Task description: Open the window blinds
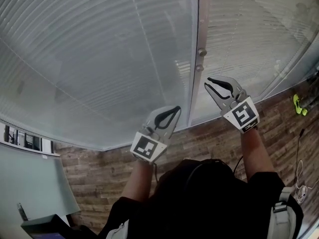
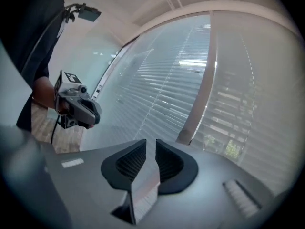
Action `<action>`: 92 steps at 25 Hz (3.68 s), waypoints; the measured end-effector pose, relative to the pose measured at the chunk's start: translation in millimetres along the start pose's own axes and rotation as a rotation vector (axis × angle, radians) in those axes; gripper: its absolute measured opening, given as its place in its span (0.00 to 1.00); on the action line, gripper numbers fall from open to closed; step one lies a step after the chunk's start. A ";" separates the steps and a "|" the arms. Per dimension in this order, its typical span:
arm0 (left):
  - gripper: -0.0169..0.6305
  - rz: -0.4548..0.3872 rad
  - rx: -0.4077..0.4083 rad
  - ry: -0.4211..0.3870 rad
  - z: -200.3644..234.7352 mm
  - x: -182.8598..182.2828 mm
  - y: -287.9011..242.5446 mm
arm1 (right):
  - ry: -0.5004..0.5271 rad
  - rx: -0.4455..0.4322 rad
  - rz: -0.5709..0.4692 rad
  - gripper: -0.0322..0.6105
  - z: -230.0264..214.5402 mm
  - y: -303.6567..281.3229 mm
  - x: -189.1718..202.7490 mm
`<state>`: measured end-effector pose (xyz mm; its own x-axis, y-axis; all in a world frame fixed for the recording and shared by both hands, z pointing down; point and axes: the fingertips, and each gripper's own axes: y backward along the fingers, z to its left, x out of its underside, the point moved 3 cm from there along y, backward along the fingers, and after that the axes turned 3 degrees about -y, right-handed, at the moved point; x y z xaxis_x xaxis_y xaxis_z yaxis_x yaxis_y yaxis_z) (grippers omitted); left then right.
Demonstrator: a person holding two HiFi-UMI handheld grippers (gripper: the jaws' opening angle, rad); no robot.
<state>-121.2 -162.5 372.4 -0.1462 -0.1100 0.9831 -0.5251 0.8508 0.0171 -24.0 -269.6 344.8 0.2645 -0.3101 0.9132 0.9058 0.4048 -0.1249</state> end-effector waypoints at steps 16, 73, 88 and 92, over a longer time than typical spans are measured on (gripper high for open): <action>0.03 -0.025 -0.034 -0.001 -0.7 8.0 -15.2 | 0.708 0.224 0.365 0.32 -59.7 -56.7 -10.6; 0.03 0.011 -0.083 -0.019 -7.8 15.2 -15.7 | -0.158 0.333 0.022 0.25 -78.8 -67.1 -9.9; 0.03 0.018 -0.084 -0.025 -9.8 12.1 -14.7 | -0.535 0.312 -0.110 0.26 -85.9 -64.1 -1.8; 0.03 -0.007 -0.093 -0.049 -7.8 14.9 -15.3 | -0.581 0.316 -0.133 0.26 -85.9 -63.3 -2.3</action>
<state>-108.8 -173.1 388.2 -0.1849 -0.1386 0.9729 -0.4462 0.8939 0.0426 -53.4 -368.4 317.3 -0.1434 0.1023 0.9844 0.7544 0.6551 0.0418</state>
